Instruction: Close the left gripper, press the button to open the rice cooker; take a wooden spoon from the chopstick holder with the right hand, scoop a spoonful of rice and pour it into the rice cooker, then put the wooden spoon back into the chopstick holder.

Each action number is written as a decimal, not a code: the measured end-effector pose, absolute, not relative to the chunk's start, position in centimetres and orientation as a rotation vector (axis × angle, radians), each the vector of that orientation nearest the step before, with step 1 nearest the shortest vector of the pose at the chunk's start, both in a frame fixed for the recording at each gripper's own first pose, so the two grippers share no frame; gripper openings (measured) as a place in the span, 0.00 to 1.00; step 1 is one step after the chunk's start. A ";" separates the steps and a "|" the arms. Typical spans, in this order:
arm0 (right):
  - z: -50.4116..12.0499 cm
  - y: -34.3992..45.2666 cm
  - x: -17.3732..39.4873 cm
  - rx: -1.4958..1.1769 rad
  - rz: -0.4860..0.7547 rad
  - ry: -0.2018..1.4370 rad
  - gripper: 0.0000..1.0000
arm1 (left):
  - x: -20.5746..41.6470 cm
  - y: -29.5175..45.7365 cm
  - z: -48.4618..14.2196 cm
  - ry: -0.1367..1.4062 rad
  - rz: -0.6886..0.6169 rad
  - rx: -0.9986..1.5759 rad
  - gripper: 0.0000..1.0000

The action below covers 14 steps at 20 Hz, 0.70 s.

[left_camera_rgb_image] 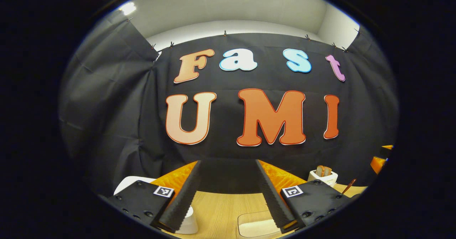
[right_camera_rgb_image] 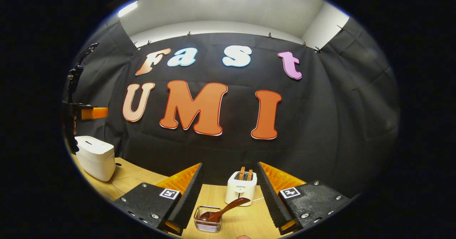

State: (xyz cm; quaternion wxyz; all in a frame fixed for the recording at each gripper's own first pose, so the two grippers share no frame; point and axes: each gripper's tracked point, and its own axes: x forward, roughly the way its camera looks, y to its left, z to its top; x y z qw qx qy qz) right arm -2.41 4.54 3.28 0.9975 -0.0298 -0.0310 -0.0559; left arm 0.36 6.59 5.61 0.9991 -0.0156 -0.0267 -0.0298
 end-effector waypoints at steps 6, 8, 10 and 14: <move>3.0 3.8 -2.3 -0.053 -0.127 -0.059 0.87 | 1.1 10.8 6.2 -0.032 0.043 0.014 0.30; 2.6 3.7 -2.0 -0.050 -0.119 -0.047 0.87 | 1.7 13.7 5.9 0.007 0.102 -0.003 0.10; 2.6 3.2 -1.9 -0.072 -0.132 -0.043 0.87 | 2.1 15.6 4.7 0.086 0.121 -0.035 0.04; 2.4 3.8 -1.6 -0.086 -0.117 -0.038 0.87 | 3.3 21.0 1.8 0.247 0.198 -0.071 0.04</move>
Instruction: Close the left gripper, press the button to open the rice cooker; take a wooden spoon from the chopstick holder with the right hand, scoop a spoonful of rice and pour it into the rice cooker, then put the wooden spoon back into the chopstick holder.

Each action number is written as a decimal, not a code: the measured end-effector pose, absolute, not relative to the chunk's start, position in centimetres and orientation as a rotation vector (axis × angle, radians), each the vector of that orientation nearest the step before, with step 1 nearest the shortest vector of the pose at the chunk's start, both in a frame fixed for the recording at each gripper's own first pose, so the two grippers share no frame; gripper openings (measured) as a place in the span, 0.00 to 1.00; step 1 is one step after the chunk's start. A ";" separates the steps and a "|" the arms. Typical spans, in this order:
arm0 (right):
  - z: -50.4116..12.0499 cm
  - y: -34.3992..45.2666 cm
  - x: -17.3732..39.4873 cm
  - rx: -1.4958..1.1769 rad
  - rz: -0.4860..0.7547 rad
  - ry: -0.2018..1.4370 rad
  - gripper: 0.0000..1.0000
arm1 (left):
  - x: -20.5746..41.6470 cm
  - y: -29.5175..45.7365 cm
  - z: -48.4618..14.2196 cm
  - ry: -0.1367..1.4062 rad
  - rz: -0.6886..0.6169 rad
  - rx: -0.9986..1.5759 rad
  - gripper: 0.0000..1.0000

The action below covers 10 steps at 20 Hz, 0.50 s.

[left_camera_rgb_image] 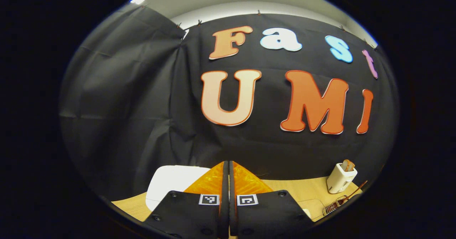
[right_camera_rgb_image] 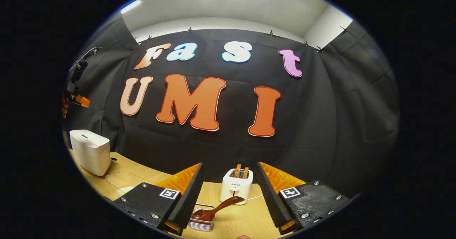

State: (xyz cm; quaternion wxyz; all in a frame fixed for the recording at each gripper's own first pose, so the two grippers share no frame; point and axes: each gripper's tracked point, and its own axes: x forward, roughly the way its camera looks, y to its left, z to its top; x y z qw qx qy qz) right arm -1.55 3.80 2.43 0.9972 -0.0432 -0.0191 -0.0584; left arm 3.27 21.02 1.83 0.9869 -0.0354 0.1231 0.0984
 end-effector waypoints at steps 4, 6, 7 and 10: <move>1.7 4.1 -1.2 -0.086 -0.115 -0.019 0.87 | 4.1 23.5 -2.3 0.408 0.227 -0.087 0.04; 1.2 4.2 -0.9 -0.088 -0.114 -0.006 0.87 | 4.0 24.5 -4.1 0.479 0.240 -0.094 0.04; 1.0 4.1 -0.9 -0.090 -0.114 0.002 0.87 | 4.1 24.9 -5.1 0.511 0.244 -0.102 0.04; 0.4 4.5 -0.6 -0.088 -0.103 0.019 0.87 | 4.3 26.0 -7.8 0.601 0.247 -0.135 0.04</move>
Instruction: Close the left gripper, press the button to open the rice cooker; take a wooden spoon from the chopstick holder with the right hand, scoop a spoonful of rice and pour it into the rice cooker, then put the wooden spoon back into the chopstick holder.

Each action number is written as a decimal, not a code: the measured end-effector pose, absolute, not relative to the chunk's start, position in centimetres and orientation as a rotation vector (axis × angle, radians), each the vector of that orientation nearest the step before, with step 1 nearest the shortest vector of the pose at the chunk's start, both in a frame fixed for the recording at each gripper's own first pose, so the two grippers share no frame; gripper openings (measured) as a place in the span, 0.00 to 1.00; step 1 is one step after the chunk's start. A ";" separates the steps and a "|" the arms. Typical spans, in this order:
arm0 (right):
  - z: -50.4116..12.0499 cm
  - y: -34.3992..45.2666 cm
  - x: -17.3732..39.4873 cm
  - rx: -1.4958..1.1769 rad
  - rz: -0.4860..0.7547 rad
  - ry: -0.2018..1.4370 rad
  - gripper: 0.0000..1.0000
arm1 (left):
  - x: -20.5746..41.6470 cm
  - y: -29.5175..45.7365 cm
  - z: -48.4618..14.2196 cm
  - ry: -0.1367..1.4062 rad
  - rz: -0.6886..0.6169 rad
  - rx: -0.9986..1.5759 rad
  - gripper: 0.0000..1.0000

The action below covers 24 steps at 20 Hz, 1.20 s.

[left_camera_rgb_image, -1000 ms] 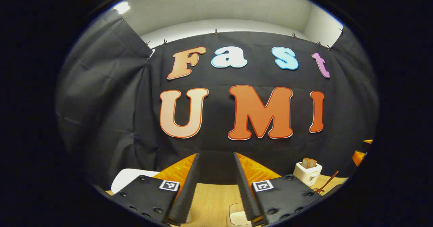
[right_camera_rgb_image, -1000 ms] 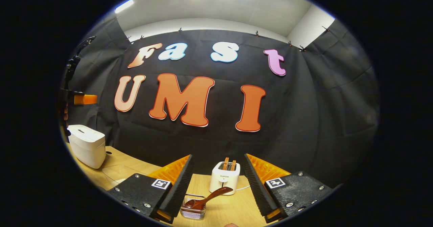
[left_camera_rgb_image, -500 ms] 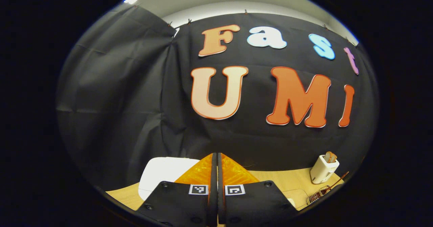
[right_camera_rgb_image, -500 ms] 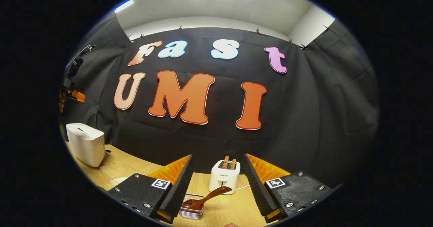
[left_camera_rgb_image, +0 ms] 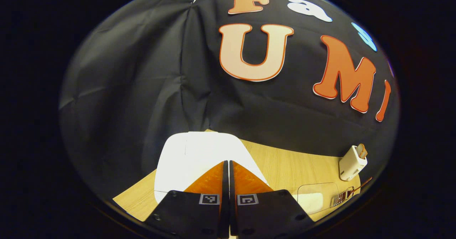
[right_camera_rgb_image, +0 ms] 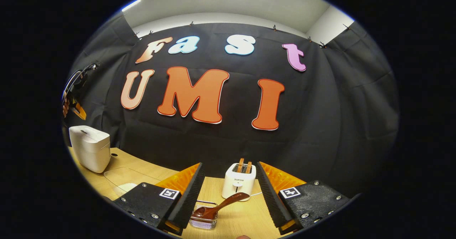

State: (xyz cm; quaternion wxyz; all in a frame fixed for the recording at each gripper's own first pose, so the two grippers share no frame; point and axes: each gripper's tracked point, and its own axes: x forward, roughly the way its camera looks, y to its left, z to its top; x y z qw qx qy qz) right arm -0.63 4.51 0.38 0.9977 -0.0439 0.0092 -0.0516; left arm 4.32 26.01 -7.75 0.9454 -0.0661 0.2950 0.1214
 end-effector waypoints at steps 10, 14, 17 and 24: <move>-1.7 4.2 -0.3 -0.072 -0.101 0.068 0.87 | 3.9 26.6 -13.8 0.744 0.248 -0.261 0.04; -2.8 4.1 -0.1 -0.058 -0.103 0.097 0.87 | 4.1 26.5 -12.6 0.688 0.239 -0.249 0.05; -3.6 3.9 -0.2 -0.062 -0.107 0.123 0.87 | 5.4 26.9 -9.7 0.568 0.247 -0.233 0.05; -5.7 4.1 0.2 -0.024 -0.105 0.174 0.87 | 6.2 24.8 -4.3 0.384 0.216 -0.190 0.05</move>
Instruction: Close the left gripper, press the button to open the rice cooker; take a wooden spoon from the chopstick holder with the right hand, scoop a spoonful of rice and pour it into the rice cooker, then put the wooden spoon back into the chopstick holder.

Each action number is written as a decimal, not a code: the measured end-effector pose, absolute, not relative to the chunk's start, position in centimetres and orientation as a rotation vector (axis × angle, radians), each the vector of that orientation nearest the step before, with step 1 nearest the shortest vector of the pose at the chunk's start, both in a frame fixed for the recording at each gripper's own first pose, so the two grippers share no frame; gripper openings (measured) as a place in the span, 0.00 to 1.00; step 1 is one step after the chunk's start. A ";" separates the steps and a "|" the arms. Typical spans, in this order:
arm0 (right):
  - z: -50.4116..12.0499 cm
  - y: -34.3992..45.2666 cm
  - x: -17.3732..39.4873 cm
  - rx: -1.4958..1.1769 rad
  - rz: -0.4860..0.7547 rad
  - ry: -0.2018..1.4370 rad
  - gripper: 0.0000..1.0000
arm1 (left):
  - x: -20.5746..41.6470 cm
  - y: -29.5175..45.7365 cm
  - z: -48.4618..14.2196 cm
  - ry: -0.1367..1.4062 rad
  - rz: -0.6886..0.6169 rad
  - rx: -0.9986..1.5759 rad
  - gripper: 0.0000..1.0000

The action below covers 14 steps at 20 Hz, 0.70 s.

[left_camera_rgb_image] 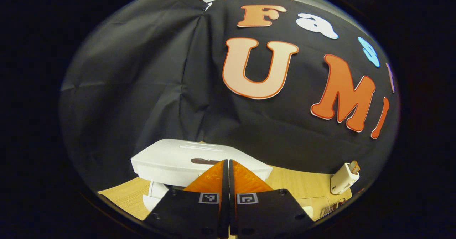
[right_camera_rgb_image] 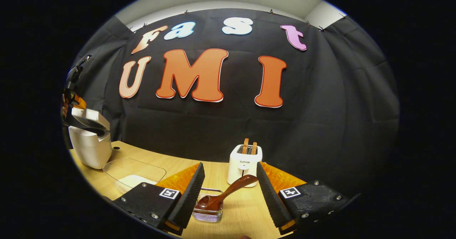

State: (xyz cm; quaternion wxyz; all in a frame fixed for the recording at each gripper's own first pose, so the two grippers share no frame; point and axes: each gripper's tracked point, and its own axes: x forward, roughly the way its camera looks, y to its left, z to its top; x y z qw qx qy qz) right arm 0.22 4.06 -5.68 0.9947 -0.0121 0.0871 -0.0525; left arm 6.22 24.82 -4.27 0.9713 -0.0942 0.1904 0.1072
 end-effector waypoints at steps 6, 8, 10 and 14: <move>-8.0 3.3 1.1 0.012 -0.142 0.228 0.87 | 5.9 22.3 -4.3 0.362 0.154 -0.107 0.04; -8.9 2.9 1.5 0.028 -0.154 0.251 0.87 | 5.4 21.4 -4.5 0.354 0.137 -0.090 0.04; -9.7 2.9 1.8 0.059 -0.152 0.266 0.88 | 5.4 21.0 -4.1 0.335 0.134 -0.070 0.04; -11.3 2.6 2.6 0.119 -0.157 0.294 0.87 | 5.6 20.2 -4.0 0.305 0.126 -0.059 0.04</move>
